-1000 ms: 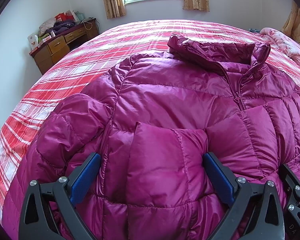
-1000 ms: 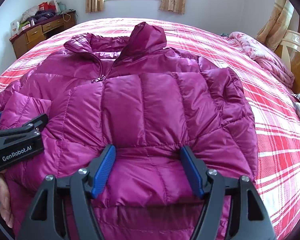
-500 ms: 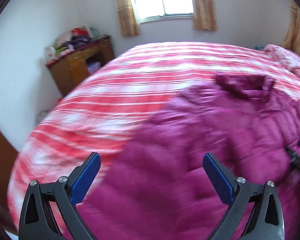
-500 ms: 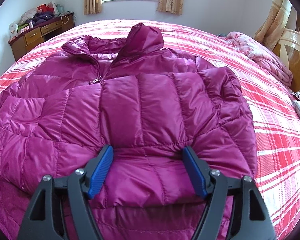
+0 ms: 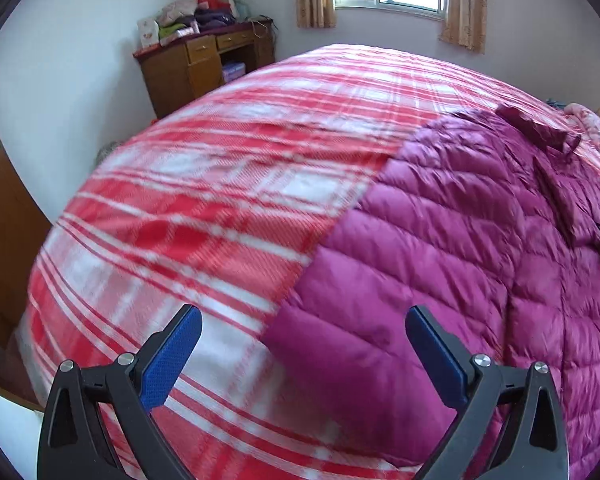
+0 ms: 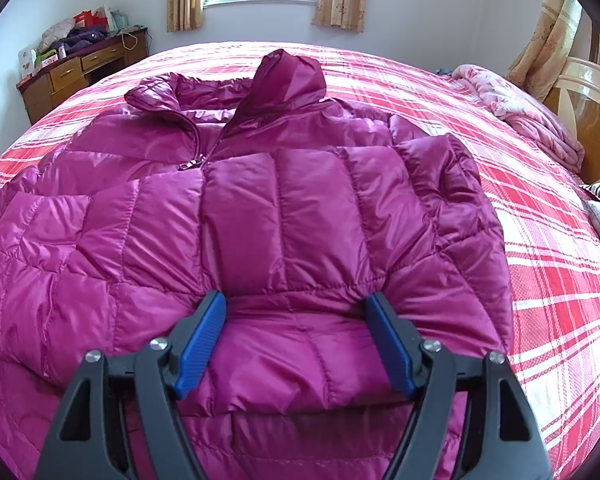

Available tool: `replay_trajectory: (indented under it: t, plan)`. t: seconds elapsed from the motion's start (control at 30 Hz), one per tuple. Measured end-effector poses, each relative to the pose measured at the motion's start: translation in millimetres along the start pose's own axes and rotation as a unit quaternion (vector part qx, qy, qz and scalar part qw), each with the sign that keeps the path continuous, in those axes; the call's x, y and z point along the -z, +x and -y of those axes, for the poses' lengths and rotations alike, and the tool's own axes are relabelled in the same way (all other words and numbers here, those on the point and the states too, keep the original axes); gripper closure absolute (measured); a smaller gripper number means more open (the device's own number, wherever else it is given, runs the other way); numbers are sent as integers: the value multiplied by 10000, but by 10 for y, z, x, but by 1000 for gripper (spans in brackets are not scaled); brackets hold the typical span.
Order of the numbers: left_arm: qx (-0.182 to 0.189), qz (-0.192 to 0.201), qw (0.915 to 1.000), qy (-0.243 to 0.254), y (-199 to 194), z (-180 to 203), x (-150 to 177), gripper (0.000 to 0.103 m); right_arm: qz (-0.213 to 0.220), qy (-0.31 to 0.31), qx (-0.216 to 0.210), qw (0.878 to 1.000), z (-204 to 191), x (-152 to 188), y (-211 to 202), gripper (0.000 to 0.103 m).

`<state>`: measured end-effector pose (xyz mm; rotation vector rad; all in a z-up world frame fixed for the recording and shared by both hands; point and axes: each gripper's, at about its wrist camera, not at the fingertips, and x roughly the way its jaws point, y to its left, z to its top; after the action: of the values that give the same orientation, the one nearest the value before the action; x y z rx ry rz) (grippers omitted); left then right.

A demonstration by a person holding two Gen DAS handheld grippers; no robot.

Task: Fold large clothes
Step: 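Close the left gripper on the sleeve cuff, then lift the sleeve with the left gripper and fold it across the jacket toward the right gripper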

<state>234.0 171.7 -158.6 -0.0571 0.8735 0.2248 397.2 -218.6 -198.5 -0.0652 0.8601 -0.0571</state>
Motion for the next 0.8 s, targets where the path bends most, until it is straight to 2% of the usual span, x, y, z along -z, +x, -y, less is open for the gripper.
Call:
replay_trajectory:
  t: [0.03, 0.07, 0.1, 0.13, 0.17, 0.2, 0.27, 0.37, 0.5, 0.57, 0.67, 0.8]
  plan:
    - [68, -66, 10000, -4, 18, 41, 33, 14, 1, -9, 6, 10000, -1, 3, -2, 26]
    - [202, -191, 9996, 9, 68, 85, 56, 43, -4, -8, 2, 10000, -3, -1, 0, 26]
    - [272, -244, 9993, 27, 93, 114, 47, 52, 0, 4, -16, 10000, -1, 1, -1, 26]
    - [208, -205, 9996, 55, 97, 132, 39, 56, 4, 25, -84, 10000, 3, -5, -11, 26]
    - [170, -180, 9997, 89, 90, 140, 18, 71, 6, 45, -180, 9998, 28, -2, -25, 26]
    - [238, -155, 9995, 106, 60, 134, -21, 80, 9, 73, -283, 9996, 56, 1, -53, 26]
    - [220, 32, 9997, 116, -56, 88, -117, 84, 74, 74, -327, 9994, 102, 16, -155, 26]
    - [-186, 566, 9976, 358, -264, 0, -265, 86, 333, 82, -520, 9981, 136, 63, -404, 26]
    - [-362, 843, 9952, 341, -371, -154, -556, 86, 566, 73, -772, 9954, 110, 125, -666, 26]
    - [-498, 973, 9928, 482, -399, -106, -703, 87, 559, 25, -801, 9952, 62, 151, -724, 26]
    - [-440, 1114, 9912, 568, -507, -5, -824, 88, 403, -24, -731, 9965, 52, 178, -726, 26]
    - [-245, 1506, 9846, 856, -758, 288, -1068, 88, 340, -40, -546, 9979, 156, 255, -732, 26]
